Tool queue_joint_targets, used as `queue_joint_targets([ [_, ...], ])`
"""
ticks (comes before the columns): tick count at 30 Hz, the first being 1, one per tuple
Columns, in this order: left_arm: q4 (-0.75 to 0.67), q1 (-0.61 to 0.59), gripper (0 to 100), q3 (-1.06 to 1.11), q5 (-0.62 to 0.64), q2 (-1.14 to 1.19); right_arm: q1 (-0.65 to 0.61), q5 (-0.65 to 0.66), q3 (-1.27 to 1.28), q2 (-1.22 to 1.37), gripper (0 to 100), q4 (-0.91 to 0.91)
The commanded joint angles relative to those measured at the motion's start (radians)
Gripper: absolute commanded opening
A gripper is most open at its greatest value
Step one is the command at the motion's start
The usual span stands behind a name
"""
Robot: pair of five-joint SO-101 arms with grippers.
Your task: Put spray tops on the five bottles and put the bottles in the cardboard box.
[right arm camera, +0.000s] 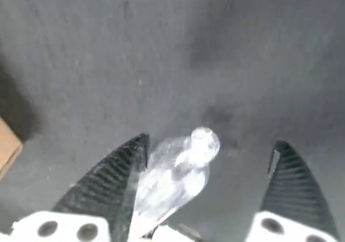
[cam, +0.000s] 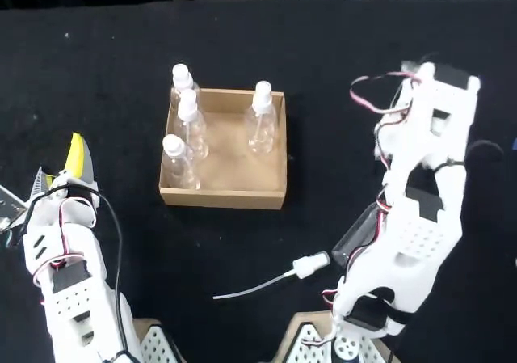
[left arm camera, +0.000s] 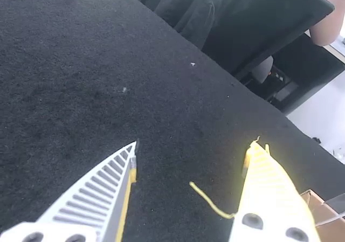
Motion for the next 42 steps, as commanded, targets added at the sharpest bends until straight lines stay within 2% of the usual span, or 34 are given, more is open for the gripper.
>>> queue_joint_targets([
  [1,-0.021,0.015,30,-0.013,-0.006,-0.003,0.035,-0.018,0.11,-0.232,33.2,0.029],
  [3,-0.021,0.03,30,-0.013,-0.006,-0.003,0.031,-0.021,0.211,-0.36,33.0,0.015],
  [8,-0.021,0.033,30,-0.013,-0.008,-0.003,0.035,-0.158,0.506,-0.607,32.9,-0.107],
  [12,-0.018,0.033,30,-0.013,-0.008,-0.003,0.034,-0.342,0.653,-0.627,32.9,-0.149],
  [14,-0.018,0.033,30,-0.013,-0.008,-0.003,0.034,-0.384,0.665,-0.607,33.2,-0.149],
  [20,-0.018,0.035,30,-0.013,-0.008,-0.003,0.026,-0.387,0.668,-0.496,33.4,-0.155],
  [28,-0.018,0.036,30,-0.013,-0.008,-0.005,0.023,-0.396,0.78,-0.433,33.4,-0.351],
  [38,-0.018,0.033,30,-0.013,-0.008,-0.005,-0.097,-0.387,0.915,-0.426,32.8,-0.463],
  [42,-0.018,0.033,30,-0.013,-0.008,-0.005,-0.146,-0.385,0.894,-0.433,25.3,-0.465],
])
